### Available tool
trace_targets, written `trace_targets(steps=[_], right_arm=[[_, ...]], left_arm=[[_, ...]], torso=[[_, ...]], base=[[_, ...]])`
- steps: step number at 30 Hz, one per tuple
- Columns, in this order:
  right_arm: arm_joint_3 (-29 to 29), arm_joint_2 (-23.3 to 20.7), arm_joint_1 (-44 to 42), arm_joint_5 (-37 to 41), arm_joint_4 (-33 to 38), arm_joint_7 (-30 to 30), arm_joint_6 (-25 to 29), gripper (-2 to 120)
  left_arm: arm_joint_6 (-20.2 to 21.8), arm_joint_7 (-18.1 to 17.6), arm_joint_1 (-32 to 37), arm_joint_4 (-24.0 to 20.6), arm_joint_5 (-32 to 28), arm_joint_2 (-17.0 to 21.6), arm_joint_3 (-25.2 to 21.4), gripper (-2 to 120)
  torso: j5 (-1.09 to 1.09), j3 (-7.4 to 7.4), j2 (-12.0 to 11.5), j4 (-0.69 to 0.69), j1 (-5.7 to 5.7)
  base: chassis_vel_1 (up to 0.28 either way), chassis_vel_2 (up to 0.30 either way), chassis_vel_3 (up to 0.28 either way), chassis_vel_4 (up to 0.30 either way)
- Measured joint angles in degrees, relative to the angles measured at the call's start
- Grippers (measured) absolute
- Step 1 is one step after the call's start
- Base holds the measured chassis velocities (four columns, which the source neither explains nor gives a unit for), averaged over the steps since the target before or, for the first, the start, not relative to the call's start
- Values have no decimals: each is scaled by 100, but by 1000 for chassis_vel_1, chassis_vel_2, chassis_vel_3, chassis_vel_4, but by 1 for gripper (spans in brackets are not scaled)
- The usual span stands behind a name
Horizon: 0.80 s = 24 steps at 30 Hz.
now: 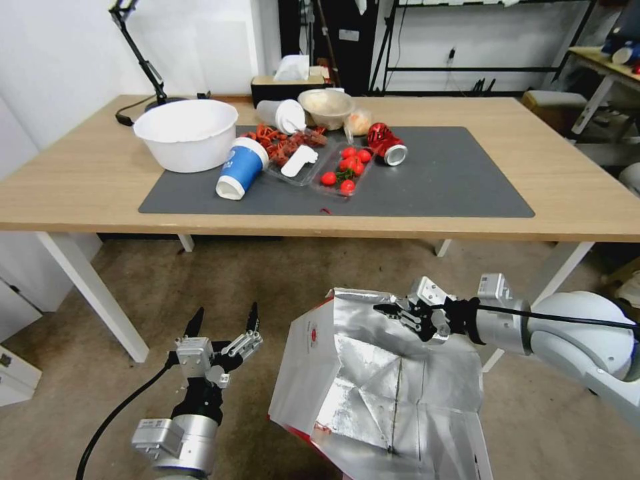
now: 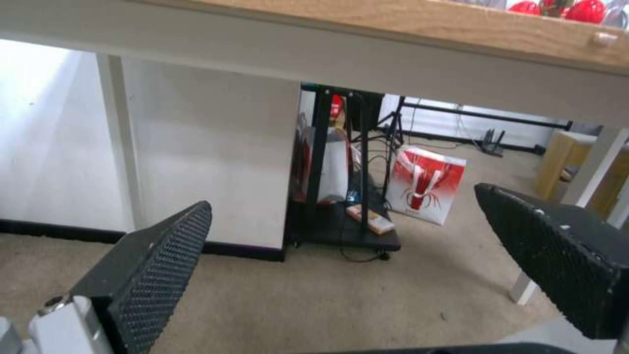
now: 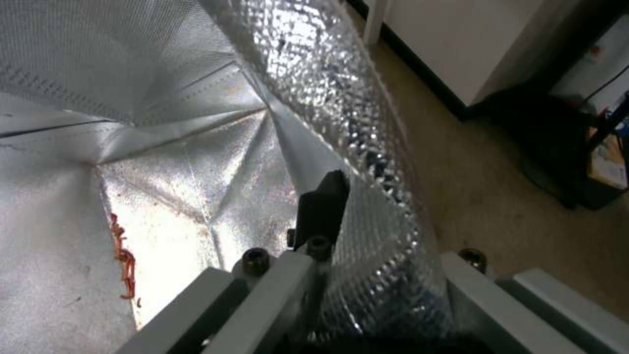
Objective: Pick up the food delivery bag from the floor and place it on the table.
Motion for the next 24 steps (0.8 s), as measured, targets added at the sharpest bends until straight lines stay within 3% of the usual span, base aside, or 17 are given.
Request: trace_targets(steps=[24], right_arm=[[146,-54,-164,8,97,5,-10,0]], left_arm=[[-9,9,39,-53,7,-17,12,100]], torso=[[0,361,600,0,237]], base=[[0,0,0,0]])
